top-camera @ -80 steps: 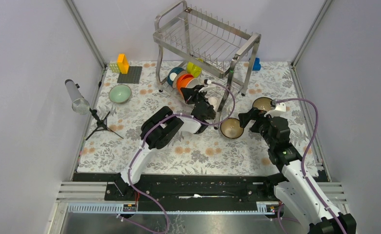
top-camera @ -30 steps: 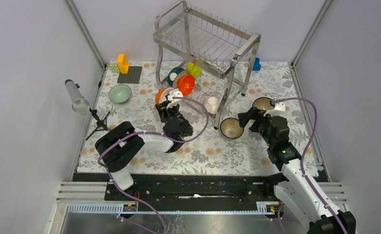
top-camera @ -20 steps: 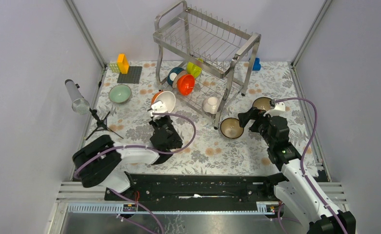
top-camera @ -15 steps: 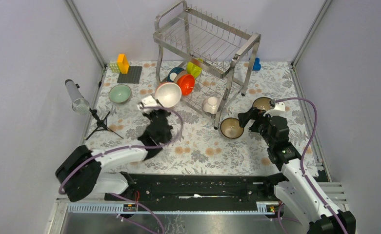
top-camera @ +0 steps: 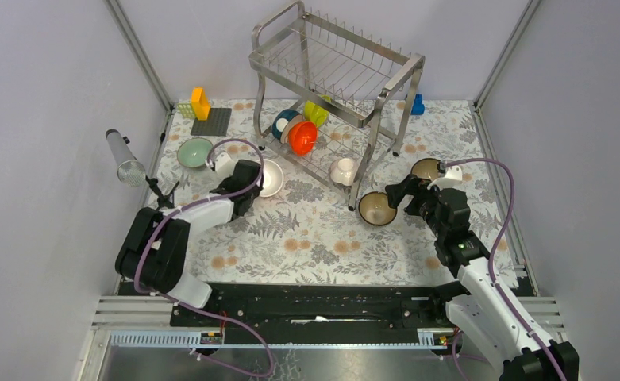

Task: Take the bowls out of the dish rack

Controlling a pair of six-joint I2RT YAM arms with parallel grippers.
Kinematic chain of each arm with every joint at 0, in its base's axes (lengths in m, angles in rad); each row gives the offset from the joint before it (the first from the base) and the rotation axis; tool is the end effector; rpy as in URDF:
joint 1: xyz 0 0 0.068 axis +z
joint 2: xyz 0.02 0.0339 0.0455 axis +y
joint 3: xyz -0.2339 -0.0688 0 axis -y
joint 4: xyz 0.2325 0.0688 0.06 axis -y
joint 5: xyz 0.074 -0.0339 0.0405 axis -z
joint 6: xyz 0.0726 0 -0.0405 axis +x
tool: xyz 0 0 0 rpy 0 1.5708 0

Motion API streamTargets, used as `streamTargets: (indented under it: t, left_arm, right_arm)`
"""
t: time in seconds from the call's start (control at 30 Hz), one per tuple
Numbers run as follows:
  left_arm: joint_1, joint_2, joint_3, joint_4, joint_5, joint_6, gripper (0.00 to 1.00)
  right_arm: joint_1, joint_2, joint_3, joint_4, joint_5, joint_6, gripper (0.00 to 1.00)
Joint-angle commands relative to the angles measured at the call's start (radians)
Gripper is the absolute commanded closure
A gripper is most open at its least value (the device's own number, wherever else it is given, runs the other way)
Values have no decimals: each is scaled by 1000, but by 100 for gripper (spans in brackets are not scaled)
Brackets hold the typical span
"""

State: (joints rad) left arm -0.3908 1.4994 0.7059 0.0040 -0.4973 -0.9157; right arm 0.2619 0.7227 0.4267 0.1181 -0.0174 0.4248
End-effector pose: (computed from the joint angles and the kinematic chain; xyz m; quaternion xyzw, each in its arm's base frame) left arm 0.2963 -0.0846 0.1253 -0.3230 0.8412 -0.0436 0.4314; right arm 0.2206 0.0604 0.2318 0.0568 0.7650 0.2222 0.6018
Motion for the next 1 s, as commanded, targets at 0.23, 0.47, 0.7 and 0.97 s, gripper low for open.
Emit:
streamTargets:
  t: [0.23, 0.47, 0.7, 0.97]
  left_arm:
    - [179, 34, 137, -115, 203, -210, 100]
    - [292, 41, 158, -48, 291, -278, 100]
    - [352, 109, 213, -7, 335, -321, 99]
    - [381, 215, 342, -46, 356, -331, 98]
  right_arm:
    - [2, 8, -3, 45, -6, 0, 0]
    - [2, 11, -4, 46, -7, 0, 0]
    - [2, 15, -5, 47, -5, 0, 0]
    - [2, 21, -5, 51, -2, -1, 0]
